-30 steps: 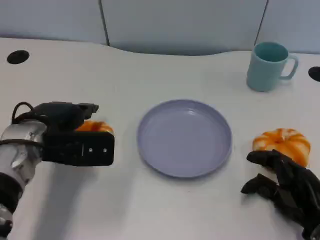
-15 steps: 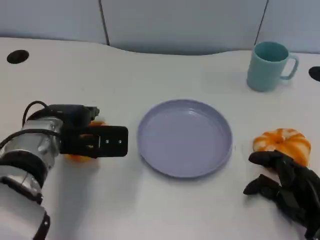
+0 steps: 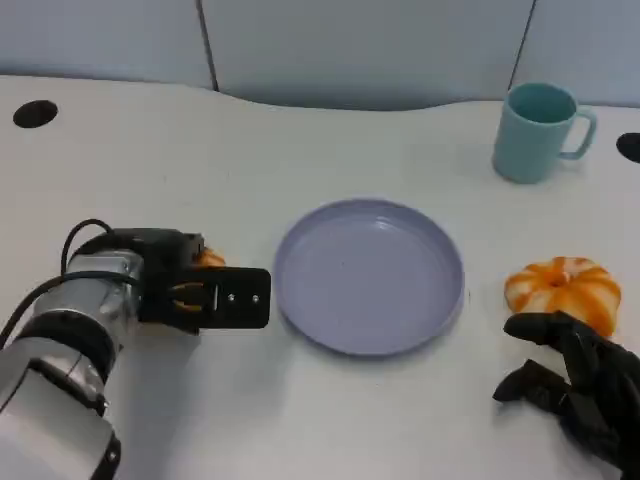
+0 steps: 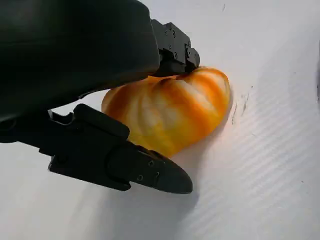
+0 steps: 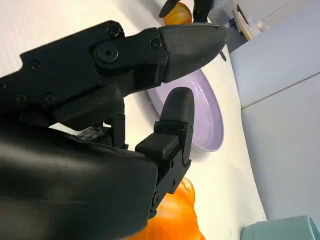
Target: Grasp the bread from the table and place it into the plate.
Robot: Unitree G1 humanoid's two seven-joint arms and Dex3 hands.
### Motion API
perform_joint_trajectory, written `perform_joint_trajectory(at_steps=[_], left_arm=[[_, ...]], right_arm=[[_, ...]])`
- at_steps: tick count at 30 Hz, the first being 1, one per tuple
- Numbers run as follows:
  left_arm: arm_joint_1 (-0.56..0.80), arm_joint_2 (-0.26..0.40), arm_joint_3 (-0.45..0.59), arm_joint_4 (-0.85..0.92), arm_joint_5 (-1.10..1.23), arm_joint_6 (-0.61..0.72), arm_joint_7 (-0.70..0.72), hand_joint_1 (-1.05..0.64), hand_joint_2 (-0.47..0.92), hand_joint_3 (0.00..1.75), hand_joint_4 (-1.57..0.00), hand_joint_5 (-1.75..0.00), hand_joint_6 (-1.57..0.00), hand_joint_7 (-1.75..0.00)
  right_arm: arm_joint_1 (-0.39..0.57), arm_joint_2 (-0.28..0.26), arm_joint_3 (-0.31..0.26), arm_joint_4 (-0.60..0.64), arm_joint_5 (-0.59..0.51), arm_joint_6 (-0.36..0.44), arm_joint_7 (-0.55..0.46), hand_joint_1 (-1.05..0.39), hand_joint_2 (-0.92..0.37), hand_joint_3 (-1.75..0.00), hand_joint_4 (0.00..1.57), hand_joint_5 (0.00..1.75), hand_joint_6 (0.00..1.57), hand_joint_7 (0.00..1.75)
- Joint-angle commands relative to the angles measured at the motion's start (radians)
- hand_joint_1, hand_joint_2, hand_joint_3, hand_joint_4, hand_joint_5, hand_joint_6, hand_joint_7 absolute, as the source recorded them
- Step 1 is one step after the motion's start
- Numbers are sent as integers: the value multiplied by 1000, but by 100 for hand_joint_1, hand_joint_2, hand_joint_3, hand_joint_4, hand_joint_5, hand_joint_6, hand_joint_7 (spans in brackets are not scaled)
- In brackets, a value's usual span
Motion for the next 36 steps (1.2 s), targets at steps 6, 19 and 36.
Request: perform_joint_trajectory(at_steps=[6, 19, 36], left_arm=[[135, 14, -45, 19, 23, -15, 330, -35, 92, 4, -42, -8, -41, -2], [163, 53, -41, 15, 5, -139, 524, -25, 92, 17, -70, -170, -68, -134], [60, 124, 37, -16, -34, -271, 575, -12, 92, 25, -76, -175, -59, -173]], right_arm=[[61, -9, -27, -74, 26, 47, -19, -41, -92, -20, 60, 141, 57, 103], [60, -4, -24, -88, 19, 65, -35, -41, -92, -21, 60, 142, 58, 104], [-6, 22, -9, 1, 8, 33, -45, -41, -92, -22, 58, 142, 57, 104]])
